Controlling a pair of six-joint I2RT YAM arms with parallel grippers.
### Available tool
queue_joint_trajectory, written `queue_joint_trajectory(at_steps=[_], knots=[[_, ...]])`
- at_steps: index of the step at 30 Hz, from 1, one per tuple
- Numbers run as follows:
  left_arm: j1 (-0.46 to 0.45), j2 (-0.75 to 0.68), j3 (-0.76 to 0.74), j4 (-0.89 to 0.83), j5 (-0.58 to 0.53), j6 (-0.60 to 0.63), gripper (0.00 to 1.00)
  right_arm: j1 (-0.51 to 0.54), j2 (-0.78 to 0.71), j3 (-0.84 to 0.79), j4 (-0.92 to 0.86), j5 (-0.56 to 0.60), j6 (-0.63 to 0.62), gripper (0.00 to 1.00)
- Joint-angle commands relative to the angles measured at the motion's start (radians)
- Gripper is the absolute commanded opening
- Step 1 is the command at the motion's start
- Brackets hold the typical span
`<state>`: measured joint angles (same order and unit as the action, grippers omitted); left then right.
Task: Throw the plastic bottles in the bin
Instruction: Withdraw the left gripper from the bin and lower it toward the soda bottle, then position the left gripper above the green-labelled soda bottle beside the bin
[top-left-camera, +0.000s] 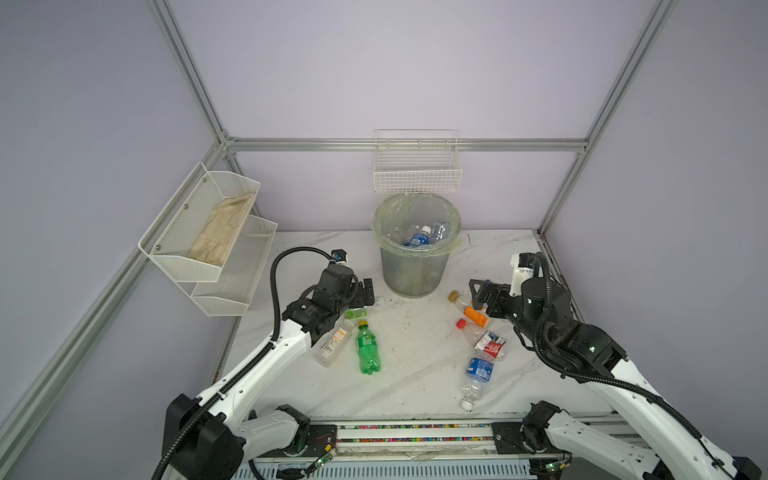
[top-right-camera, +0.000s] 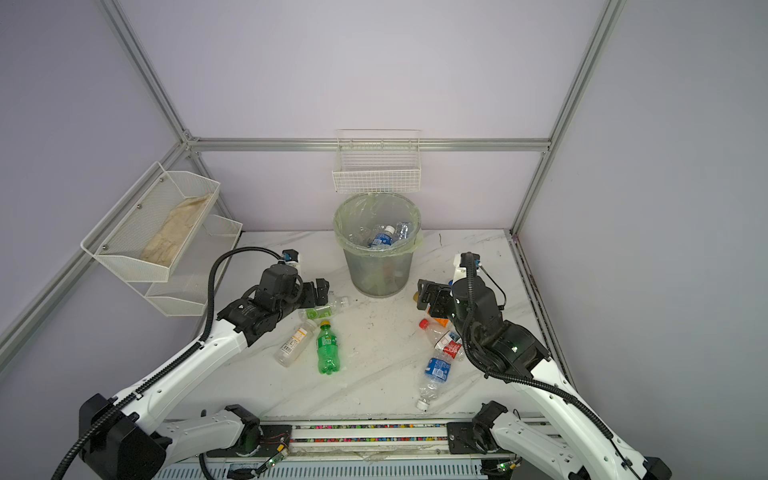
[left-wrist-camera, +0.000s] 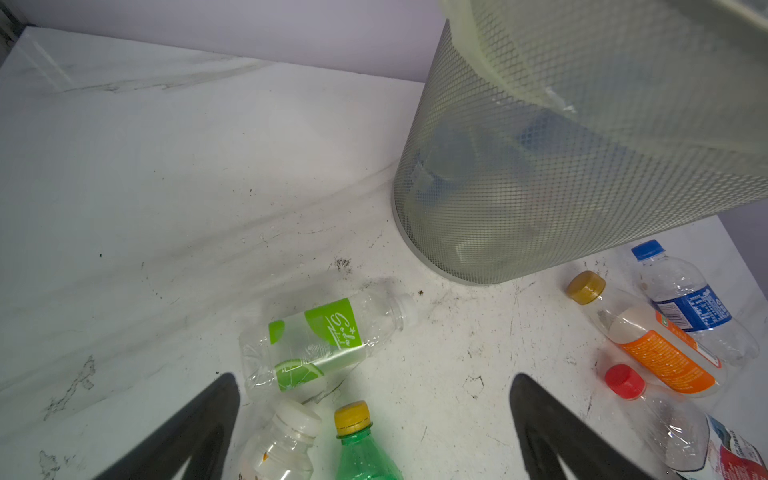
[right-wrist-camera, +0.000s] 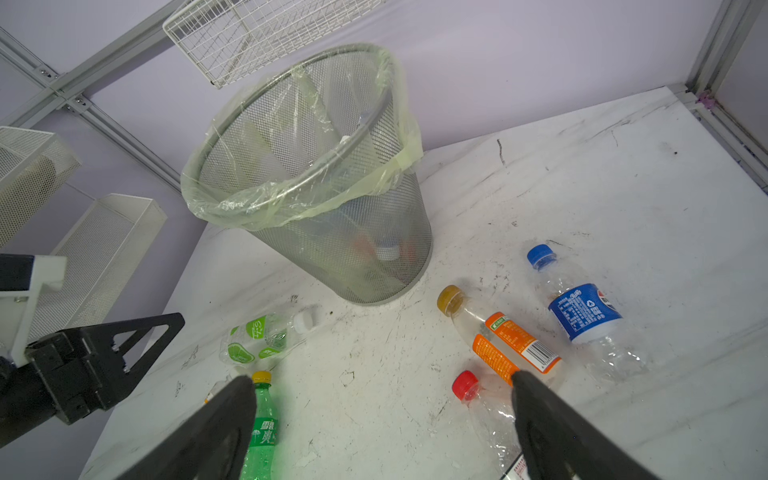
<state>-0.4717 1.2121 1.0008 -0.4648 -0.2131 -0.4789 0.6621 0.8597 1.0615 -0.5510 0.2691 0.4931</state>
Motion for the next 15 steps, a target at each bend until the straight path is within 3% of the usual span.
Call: queue_joint_trajectory(at_steps=[1,15], knots=[[0.026,0.041,-0.025,0.024,0.062,0.013,1.0,0.002,0.003,-0.005,0.022,-0.001,-0.002,0.97],[0.112,0.268,0.016,0.026,0.116,0.035,1.0,0.002,0.001,-0.015,0.023,-0.005,-0.004,0.97]])
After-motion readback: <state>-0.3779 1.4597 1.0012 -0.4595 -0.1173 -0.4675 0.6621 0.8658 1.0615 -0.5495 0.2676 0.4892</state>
